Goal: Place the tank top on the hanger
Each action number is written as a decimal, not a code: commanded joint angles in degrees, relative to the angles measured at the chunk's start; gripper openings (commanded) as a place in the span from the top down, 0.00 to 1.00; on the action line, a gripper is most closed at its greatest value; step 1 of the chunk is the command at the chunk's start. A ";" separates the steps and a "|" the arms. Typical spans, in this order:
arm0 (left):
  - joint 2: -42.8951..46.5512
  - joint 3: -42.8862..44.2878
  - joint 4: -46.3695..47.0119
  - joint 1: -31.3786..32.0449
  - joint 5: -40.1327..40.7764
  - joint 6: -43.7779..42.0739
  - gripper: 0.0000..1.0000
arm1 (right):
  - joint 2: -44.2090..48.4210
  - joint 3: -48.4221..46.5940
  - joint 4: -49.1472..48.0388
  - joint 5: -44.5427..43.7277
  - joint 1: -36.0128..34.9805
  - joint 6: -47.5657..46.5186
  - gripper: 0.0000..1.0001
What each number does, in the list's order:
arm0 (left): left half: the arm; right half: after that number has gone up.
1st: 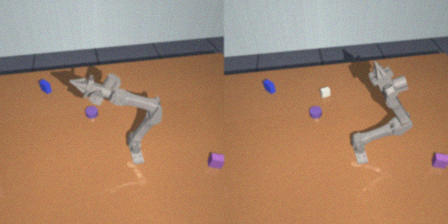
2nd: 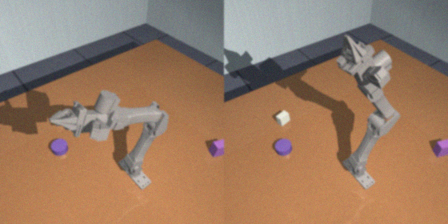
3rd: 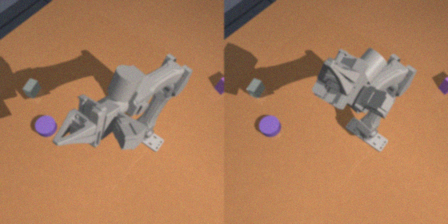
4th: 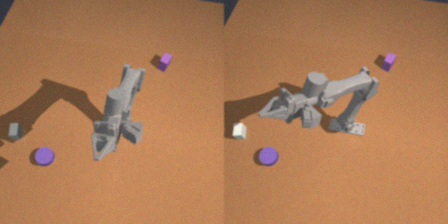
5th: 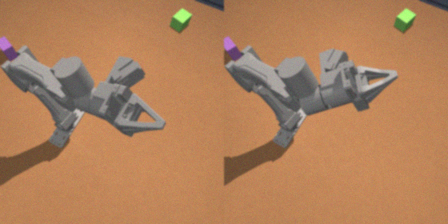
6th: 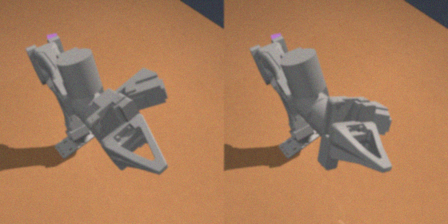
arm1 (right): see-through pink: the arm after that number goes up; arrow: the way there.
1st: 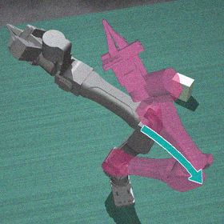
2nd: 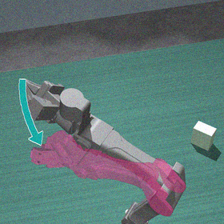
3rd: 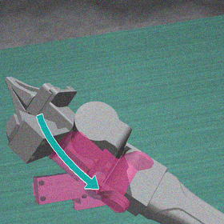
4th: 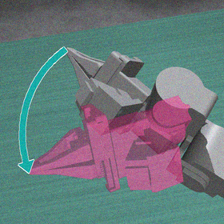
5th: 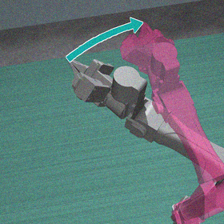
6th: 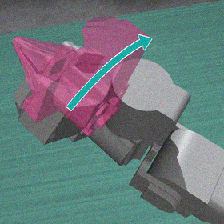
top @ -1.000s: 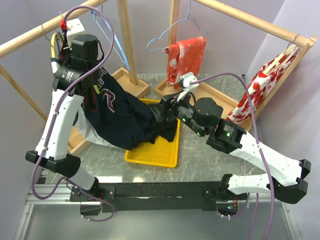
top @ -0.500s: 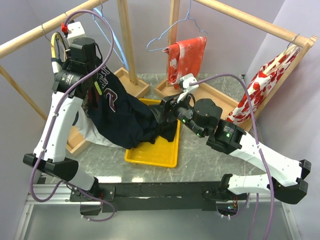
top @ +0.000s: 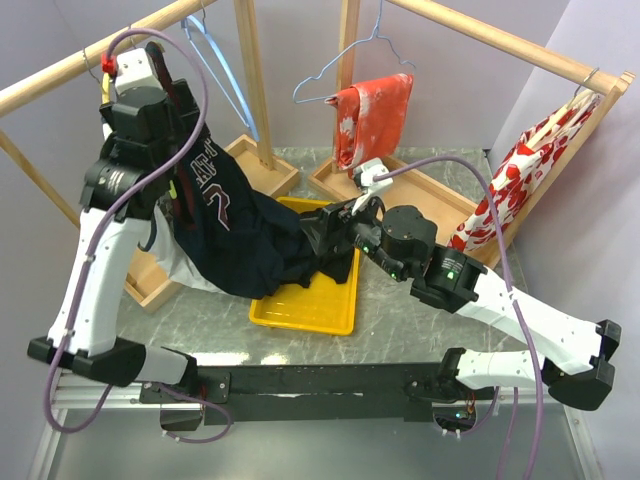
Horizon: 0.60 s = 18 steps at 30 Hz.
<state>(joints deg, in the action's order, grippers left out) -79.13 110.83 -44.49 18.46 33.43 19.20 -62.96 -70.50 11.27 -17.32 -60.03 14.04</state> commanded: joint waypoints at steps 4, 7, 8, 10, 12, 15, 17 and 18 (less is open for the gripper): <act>8.46 -1.49 0.90 -0.09 -8.72 0.13 0.01 | 1.26 2.12 -3.00 -0.17 -0.17 0.90 0.16; 10.92 -0.96 0.19 -0.09 -11.28 0.22 0.01 | 1.43 2.73 -3.27 -0.08 -0.26 1.16 0.16; 12.06 -0.79 0.19 -0.09 -12.06 0.22 0.01 | 1.61 3.00 -3.44 -0.17 -0.18 1.25 0.16; 13.30 -0.09 0.37 -0.09 -14.61 0.31 0.01 | 1.96 3.87 -3.71 -0.17 -0.09 1.34 0.16; 15.14 0.27 1.42 -0.09 -19.25 0.57 0.01 | 2.58 5.01 -4.15 -0.78 -0.17 1.51 0.16; 15.94 1.41 2.56 -0.09 -27.69 1.54 0.03 | 4.15 7.29 -4.50 -4.45 -0.18 2.47 0.16; 15.33 0.54 3.44 0.17 -38.32 3.11 0.05 | 6.08 9.23 -4.94 -7.79 -0.09 3.44 0.16; 15.32 -0.34 3.79 0.70 -40.53 3.47 0.05 | 6.96 11.41 -5.20 -10.34 -0.09 4.84 0.15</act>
<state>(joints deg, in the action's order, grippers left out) -63.42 110.52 -43.90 18.46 9.47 20.49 -60.49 -62.96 9.23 -19.68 -60.03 15.86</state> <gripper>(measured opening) 0.955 0.841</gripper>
